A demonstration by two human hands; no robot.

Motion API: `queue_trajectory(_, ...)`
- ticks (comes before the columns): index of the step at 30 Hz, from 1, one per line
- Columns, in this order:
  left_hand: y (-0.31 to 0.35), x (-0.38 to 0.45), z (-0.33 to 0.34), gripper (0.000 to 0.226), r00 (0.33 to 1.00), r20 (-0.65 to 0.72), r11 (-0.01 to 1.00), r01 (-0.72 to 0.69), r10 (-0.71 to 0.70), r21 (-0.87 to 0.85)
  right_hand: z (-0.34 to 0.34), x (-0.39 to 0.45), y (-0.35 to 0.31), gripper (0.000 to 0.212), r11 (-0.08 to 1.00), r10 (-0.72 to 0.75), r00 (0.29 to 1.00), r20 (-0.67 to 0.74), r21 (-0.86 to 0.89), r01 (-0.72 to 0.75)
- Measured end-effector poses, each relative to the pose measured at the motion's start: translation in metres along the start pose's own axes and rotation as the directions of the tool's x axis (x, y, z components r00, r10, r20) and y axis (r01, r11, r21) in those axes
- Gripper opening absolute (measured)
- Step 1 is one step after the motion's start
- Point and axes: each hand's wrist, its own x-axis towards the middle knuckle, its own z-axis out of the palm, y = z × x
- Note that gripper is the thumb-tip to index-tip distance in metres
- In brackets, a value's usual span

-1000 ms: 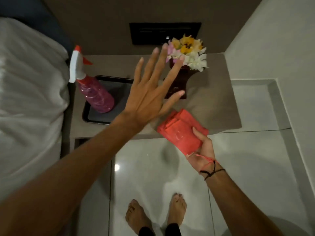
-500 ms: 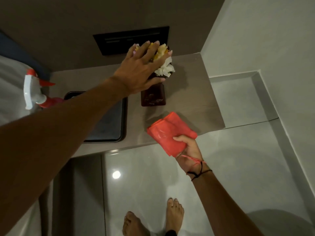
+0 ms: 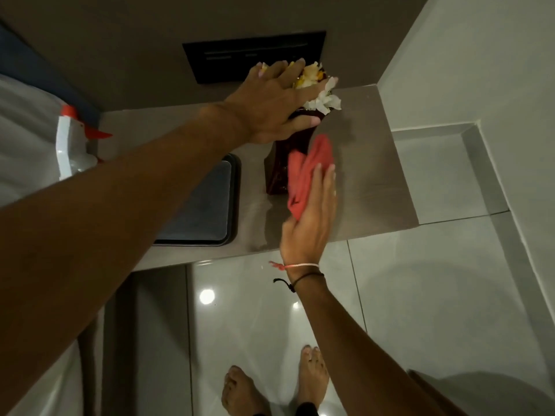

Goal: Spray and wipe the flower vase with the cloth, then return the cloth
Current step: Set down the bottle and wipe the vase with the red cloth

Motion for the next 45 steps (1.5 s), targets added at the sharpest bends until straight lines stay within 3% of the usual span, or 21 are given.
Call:
queue_trajectory(3, 0.003, -0.003, 0.002, 0.068, 1.0, -0.014, 1.0, -0.005, 0.005, -0.004, 0.021, 0.004, 0.01, 0.085, 0.878, -0.174, 0.964, 0.2, -0.411, 0.244)
queue_trajectory(6, 0.002, -0.003, 0.003, 0.069, 1.0, -0.014, 1.0, -0.014, 0.014, -0.009, 0.034, 0.004, 0.024, 0.081, 0.739, -0.174, 0.934, 0.311, -0.586, 0.333)
queue_trajectory(12, 0.001, 0.002, -0.002, 0.067, 1.0, 0.012, 0.998, 0.005, -0.004, -0.07, 0.029, 0.003, 0.041, 0.071, 0.68, -0.157, 0.886, 0.436, -0.603, 0.418)
queue_trajectory(16, 0.004, 0.0, 0.0, 0.068, 1.0, -0.015, 0.999, -0.007, 0.006, -0.046, 0.013, -0.017, 0.05, 0.082, 0.701, -0.079, 0.804, 0.589, -0.541, 0.465)
queue_trajectory(18, 0.004, -0.001, 0.0, 0.068, 1.0, -0.02, 1.0, -0.006, 0.006, -0.031, 0.001, -0.027, 0.052, 0.081, 0.804, -0.084, 0.837, 0.541, -0.459, 0.378)
queue_trajectory(19, 0.005, 0.0, 0.0, 0.068, 1.0, -0.019, 1.0, -0.004, 0.004, -0.026, -0.006, -0.03, 0.051, 0.078, 0.892, -0.063, 0.888, 0.456, -0.373, 0.254)
queue_trajectory(21, 0.003, 0.001, 0.0, 0.068, 1.0, -0.017, 1.0, 0.004, -0.005, -0.029, -0.016, -0.03, 0.041, 0.073, 0.993, 0.12, 0.97, 0.213, -0.03, -0.116)
queue_trajectory(22, 0.003, 0.002, -0.001, 0.068, 1.0, -0.015, 0.999, 0.012, -0.012, -0.037, -0.02, -0.028, 0.033, 0.069, 0.957, 0.207, 0.974, 0.091, 0.189, -0.221)
queue_trajectory(23, 0.002, 0.002, -0.001, 0.067, 1.0, -0.014, 0.999, 0.018, -0.019, -0.044, -0.022, -0.024, 0.026, 0.066, 0.91, 0.263, 0.964, -0.025, 0.34, -0.24)
queue_trajectory(25, 0.003, 0.003, 0.0, 0.067, 1.0, -0.012, 0.999, 0.022, -0.022, -0.046, -0.018, -0.012, 0.016, 0.069, 0.921, 0.23, 0.959, -0.165, 0.357, -0.159)
queue_trajectory(27, 0.003, 0.003, 0.001, 0.067, 1.0, -0.011, 0.999, 0.024, -0.025, -0.029, -0.007, 0.0, 0.008, 0.079, 0.99, 0.056, 0.994, -0.095, 0.132, -0.044)
queue_trajectory(29, 0.004, 0.002, -0.001, 0.067, 0.999, -0.016, 0.999, 0.028, -0.029, -0.03, 0.009, 0.006, 0.005, 0.08, 0.974, -0.101, 0.988, 0.113, -0.192, 0.122)
queue_trajectory(32, 0.004, 0.001, -0.003, 0.067, 1.0, -0.011, 0.999, 0.028, -0.028, -0.02, 0.025, 0.005, 0.011, 0.073, 0.845, -0.139, 0.913, 0.384, -0.434, 0.311)
queue_trajectory(35, 0.004, 0.0, -0.001, 0.068, 1.0, -0.007, 1.0, 0.018, -0.018, -0.017, 0.028, 0.001, 0.029, 0.073, 0.76, -0.121, 0.875, 0.469, -0.524, 0.385)
queue_trajectory(39, 0.004, 0.0, 0.001, 0.068, 0.999, -0.033, 1.0, 0.018, -0.019, -0.01, 0.02, -0.008, 0.047, 0.082, 0.704, -0.059, 0.784, 0.618, -0.531, 0.471)
queue_trajectory(41, 0.005, -0.001, 0.002, 0.068, 0.999, -0.046, 1.0, 0.02, -0.019, 0.011, 0.01, -0.009, 0.048, 0.08, 0.742, -0.056, 0.772, 0.633, -0.491, 0.456)
queue_trajectory(43, 0.005, -0.001, 0.004, 0.069, 0.998, -0.055, 0.999, 0.025, -0.024, 0.027, -0.006, -0.007, 0.047, 0.07, 0.902, -0.067, 0.86, 0.507, -0.338, 0.27)
queue_trajectory(45, 0.005, -0.003, 0.007, 0.069, 0.997, -0.069, 0.999, 0.035, -0.032, 0.04, -0.023, -0.003, 0.043, 0.067, 0.997, 0.029, 0.964, 0.266, -0.079, -0.009)
